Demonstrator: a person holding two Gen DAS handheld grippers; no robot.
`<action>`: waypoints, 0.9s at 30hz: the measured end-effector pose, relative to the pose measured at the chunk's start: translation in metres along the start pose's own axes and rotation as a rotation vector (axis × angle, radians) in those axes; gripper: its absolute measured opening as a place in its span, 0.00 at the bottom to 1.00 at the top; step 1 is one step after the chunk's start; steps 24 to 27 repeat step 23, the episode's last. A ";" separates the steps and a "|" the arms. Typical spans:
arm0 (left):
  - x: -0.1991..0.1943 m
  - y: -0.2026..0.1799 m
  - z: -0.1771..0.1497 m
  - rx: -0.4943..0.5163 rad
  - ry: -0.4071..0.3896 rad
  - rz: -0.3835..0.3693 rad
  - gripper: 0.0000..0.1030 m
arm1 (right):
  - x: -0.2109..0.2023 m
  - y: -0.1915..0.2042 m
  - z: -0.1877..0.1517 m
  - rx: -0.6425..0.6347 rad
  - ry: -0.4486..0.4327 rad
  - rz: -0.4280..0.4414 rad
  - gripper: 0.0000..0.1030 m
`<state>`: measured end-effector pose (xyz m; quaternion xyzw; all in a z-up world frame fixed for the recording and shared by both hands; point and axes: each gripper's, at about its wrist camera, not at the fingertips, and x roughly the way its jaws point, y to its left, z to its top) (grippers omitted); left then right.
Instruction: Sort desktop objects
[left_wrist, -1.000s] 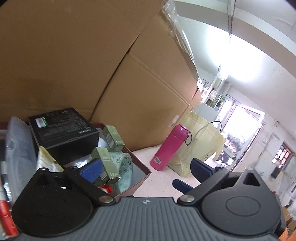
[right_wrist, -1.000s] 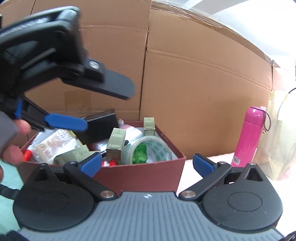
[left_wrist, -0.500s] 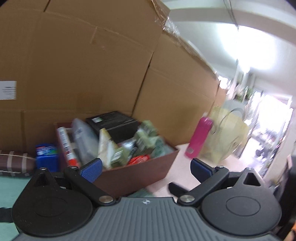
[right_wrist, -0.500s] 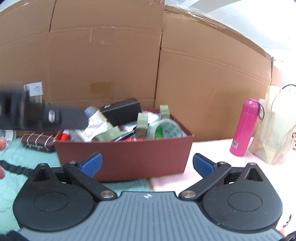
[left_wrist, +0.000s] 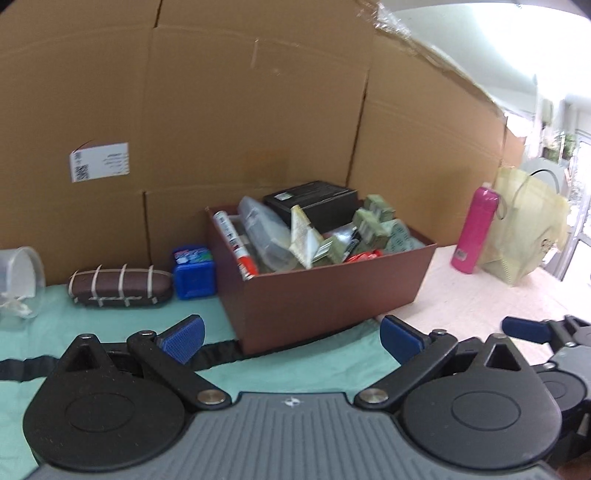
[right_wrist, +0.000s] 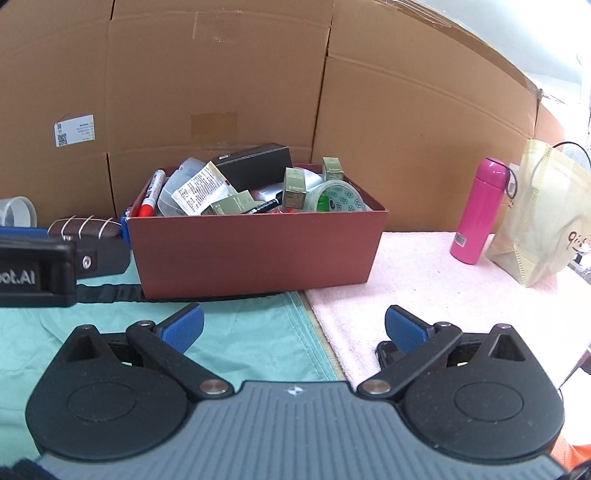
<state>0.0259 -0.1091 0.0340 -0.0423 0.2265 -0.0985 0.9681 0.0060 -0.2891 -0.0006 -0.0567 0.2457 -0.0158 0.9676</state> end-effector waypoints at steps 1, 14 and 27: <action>-0.002 0.001 -0.002 -0.004 -0.006 0.012 1.00 | -0.001 0.001 -0.001 0.001 0.000 0.002 0.98; 0.004 0.002 -0.009 0.001 0.031 0.062 1.00 | -0.002 0.005 -0.002 0.015 -0.013 0.017 0.98; 0.004 0.002 -0.009 -0.008 0.040 0.032 1.00 | 0.002 0.006 -0.002 0.023 -0.008 0.013 0.98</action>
